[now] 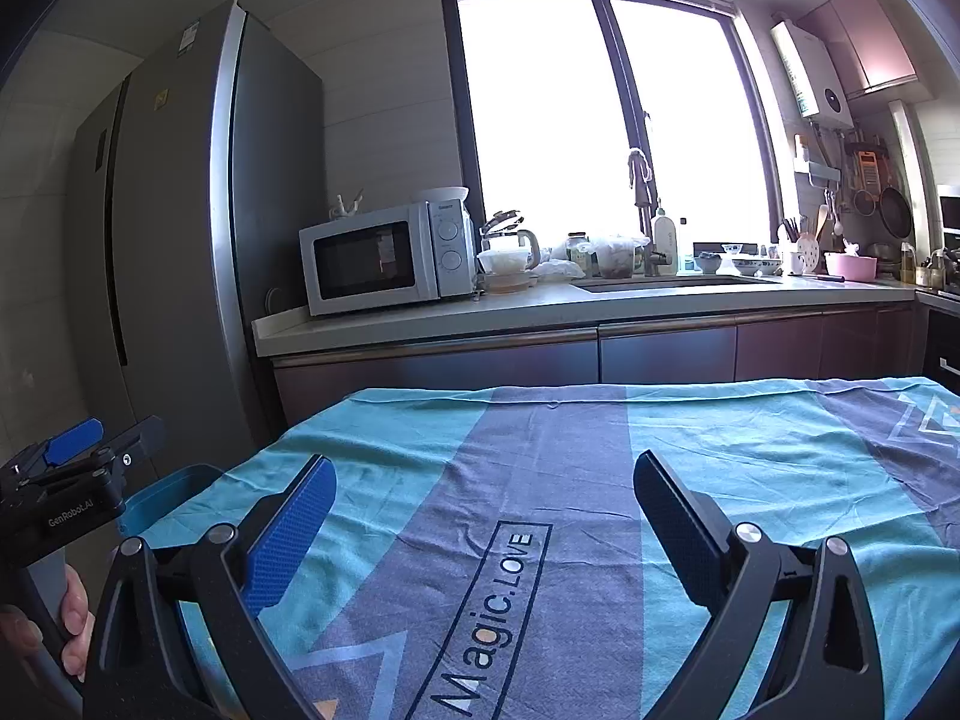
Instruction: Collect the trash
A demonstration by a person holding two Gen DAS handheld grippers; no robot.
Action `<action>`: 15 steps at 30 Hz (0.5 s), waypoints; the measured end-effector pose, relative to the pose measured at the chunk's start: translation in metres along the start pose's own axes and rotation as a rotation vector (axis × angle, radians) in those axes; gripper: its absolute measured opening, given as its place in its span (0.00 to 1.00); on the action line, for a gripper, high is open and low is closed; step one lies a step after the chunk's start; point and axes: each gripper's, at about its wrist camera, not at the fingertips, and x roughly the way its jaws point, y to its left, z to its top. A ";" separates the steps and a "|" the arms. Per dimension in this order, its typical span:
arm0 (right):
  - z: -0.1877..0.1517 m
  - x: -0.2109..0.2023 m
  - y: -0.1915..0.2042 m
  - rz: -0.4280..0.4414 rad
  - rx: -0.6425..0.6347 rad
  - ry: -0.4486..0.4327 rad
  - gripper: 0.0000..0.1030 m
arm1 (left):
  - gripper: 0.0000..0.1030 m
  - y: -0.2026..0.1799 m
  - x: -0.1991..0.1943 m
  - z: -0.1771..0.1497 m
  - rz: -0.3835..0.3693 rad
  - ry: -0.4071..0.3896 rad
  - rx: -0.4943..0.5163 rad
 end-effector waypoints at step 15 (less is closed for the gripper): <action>-0.001 0.001 -0.002 -0.005 0.002 0.003 0.93 | 0.95 0.002 0.002 -0.001 0.005 0.000 -0.002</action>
